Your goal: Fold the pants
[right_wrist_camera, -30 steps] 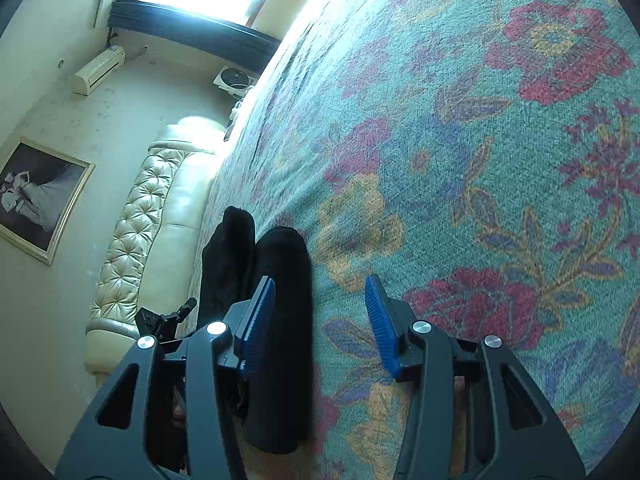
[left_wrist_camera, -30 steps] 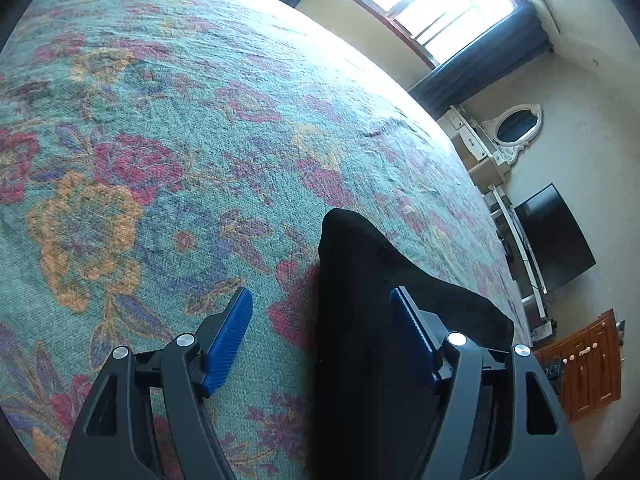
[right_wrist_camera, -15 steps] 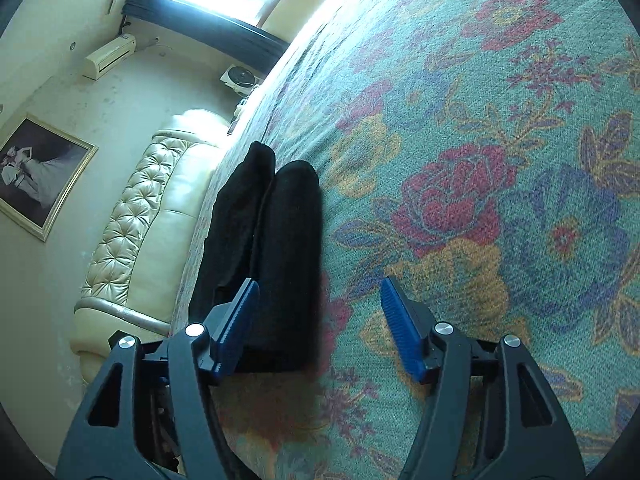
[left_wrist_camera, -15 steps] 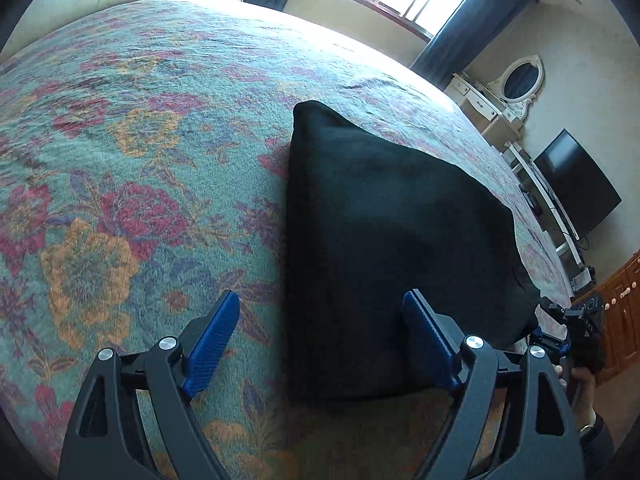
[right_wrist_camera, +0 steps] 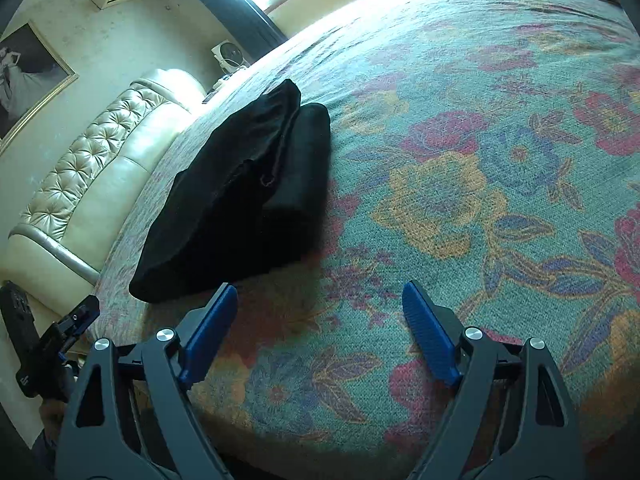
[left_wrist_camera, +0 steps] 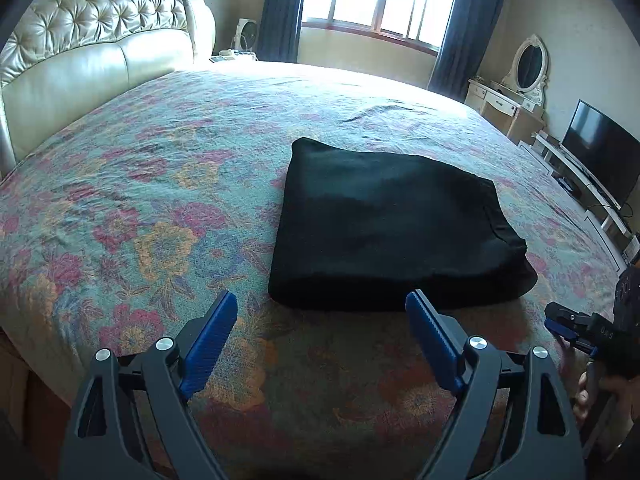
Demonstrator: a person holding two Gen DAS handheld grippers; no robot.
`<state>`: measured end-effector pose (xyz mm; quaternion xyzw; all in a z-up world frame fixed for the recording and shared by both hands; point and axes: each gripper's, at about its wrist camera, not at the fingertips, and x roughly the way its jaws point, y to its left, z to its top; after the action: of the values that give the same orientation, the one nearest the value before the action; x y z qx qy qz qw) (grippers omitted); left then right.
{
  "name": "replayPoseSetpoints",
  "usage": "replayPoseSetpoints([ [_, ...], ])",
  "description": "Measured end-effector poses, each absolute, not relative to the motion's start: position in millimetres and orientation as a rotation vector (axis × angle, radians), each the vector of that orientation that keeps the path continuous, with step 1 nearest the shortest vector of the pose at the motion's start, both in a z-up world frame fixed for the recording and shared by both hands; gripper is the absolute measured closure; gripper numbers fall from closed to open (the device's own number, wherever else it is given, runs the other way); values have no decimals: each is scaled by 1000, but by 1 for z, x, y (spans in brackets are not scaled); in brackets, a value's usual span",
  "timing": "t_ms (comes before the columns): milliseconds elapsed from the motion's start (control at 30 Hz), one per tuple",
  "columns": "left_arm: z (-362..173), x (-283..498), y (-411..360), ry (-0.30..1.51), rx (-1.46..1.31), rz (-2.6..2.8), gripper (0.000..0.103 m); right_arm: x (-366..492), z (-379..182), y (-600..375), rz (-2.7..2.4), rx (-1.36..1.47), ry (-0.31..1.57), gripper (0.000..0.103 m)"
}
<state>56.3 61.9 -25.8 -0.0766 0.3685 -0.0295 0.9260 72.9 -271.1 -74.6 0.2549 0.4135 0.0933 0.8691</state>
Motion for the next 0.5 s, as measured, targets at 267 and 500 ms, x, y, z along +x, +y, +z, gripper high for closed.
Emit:
replayPoseSetpoints([
  [267,-24,27,37,754,-126,-44,18,38,-63,-227,135,334,879,18],
  [500,-15,14,18,760,-109,-28,18,14,-38,-183,134,161,831,12],
])
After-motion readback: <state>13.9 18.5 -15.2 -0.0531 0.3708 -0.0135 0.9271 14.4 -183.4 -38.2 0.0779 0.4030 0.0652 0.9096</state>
